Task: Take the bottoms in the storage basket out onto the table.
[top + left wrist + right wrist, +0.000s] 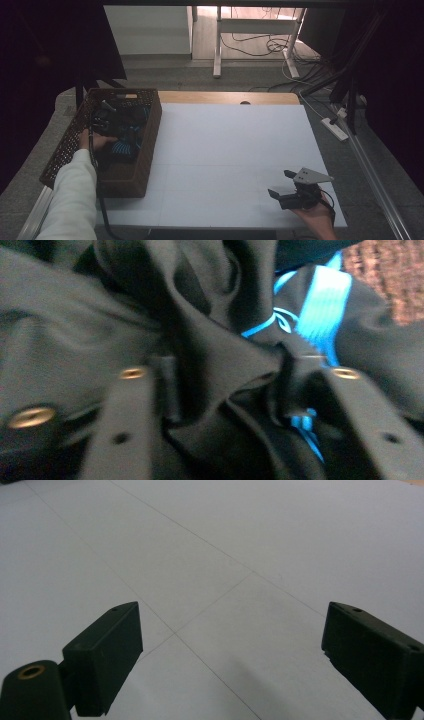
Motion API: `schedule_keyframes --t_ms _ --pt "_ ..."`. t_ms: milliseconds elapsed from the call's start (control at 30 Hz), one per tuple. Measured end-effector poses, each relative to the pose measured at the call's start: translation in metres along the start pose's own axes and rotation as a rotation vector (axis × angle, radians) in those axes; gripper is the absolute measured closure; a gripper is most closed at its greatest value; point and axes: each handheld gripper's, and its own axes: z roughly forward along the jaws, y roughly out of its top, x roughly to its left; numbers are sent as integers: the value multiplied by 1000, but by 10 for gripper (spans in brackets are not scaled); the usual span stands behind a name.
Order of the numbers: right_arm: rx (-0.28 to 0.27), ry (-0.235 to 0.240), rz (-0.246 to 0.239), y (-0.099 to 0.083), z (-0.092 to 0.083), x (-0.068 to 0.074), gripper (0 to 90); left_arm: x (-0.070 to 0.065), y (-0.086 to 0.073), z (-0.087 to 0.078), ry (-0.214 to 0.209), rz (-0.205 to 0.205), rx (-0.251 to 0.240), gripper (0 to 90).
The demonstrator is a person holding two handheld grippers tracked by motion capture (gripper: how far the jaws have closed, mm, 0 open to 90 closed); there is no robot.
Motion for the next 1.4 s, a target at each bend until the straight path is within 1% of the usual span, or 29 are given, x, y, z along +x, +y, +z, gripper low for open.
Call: schedule_keyframes --t_ms 33,100,167,200,333,500,633,667,700,767,833,900,1100,1233,1400 --pt "0 0 0 0 0 0 95 0 0 -1 4 7 1 605" --pt "3 -4 -1 0 0 0 94 -1 0 -2 8 18 2 674" --pt "4 -6 -3 0 0 0 95 -1 0 -2 11 23 3 715" --pt "4 -11 -4 0 -1 0 95 0 0 -3 0 25 2 738" --pt "0 -12 -2 0 -2 0 94 2 -1 -4 -13 19 -4 764" --pt "0 -13 -4 0 -2 0 94 1 -1 -6 -13 23 -11 771" --pt "-1 -14 -4 0 -3 0 94 4 -2 -13 -29 9 -64 777" --pt "-3 -13 -4 0 -3 0 94 4 -2 -14 -26 4 -76 777" --pt "-3 -13 -4 0 -3 0 94 5 -2 -16 -20 -11 -95 777" --pt "-2 -13 -5 0 -3 0 94 5 -3 -20 -22 -24 -130 777" --pt "-3 -12 -5 0 -3 0 94 6 -4 -22 -26 -28 -149 779" --pt "-2 -15 -7 0 -3 0 94 6 -4 -22 -28 -29 -153 780" --pt "0 -17 -5 0 -3 0 94 6 -6 -28 -43 -33 -213 781" --pt "0 -17 -6 0 -3 0 95 7 -6 -29 -40 -38 -219 780" --pt "-1 -19 -6 0 -4 0 94 6 -7 -32 -46 -36 -245 781"
